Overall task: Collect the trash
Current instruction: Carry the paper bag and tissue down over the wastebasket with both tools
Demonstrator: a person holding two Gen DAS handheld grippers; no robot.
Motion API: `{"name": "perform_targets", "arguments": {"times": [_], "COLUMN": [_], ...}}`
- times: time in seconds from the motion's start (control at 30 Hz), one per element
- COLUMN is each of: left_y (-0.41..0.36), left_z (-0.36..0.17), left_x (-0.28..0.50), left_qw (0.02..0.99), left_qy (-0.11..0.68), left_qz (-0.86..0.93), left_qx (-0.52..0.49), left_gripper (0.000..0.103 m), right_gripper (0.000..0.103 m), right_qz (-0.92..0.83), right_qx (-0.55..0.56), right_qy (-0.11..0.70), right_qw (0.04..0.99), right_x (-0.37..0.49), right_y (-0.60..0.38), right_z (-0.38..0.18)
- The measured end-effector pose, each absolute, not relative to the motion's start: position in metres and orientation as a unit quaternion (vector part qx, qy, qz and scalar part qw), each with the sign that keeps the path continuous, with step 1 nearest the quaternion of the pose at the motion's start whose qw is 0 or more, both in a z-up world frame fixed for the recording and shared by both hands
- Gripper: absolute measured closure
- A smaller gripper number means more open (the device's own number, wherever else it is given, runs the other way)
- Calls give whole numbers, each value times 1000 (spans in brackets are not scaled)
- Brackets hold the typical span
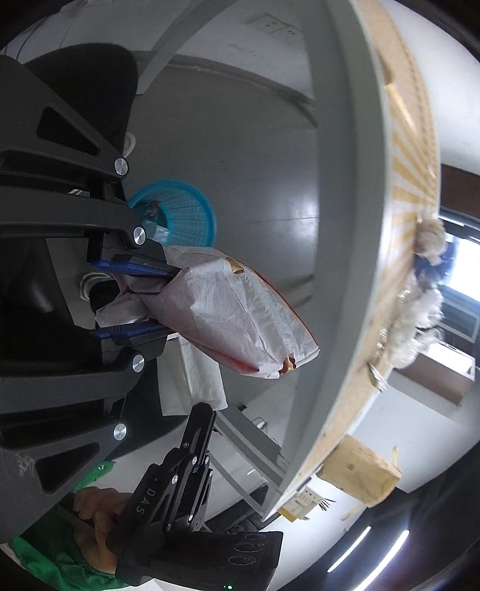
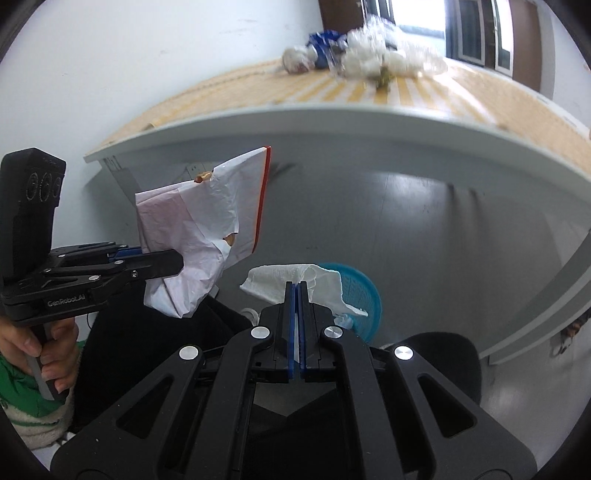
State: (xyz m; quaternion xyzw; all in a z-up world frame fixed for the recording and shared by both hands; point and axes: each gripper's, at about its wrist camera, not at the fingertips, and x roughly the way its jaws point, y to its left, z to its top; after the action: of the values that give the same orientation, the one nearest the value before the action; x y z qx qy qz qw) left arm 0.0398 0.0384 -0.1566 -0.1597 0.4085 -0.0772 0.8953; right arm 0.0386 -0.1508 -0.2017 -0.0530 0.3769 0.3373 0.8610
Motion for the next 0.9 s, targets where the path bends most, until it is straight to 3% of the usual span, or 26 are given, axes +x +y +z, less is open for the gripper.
{"name": "perform_targets", "arguments": {"times": [0.9], "left_y": [64], "left_z": [-271], "left_x": [104], "left_qw": [820], "left_qy": [527], "left_qz": [-33], "left_qx": [-220], "left_gripper": [82], "right_gripper": [102], "right_qz": [284], "right_qx": [-57], "right_qy": [483], "right_qw": [826], "right_x": [125], "right_y": [-95], "right_z": [-320]}}
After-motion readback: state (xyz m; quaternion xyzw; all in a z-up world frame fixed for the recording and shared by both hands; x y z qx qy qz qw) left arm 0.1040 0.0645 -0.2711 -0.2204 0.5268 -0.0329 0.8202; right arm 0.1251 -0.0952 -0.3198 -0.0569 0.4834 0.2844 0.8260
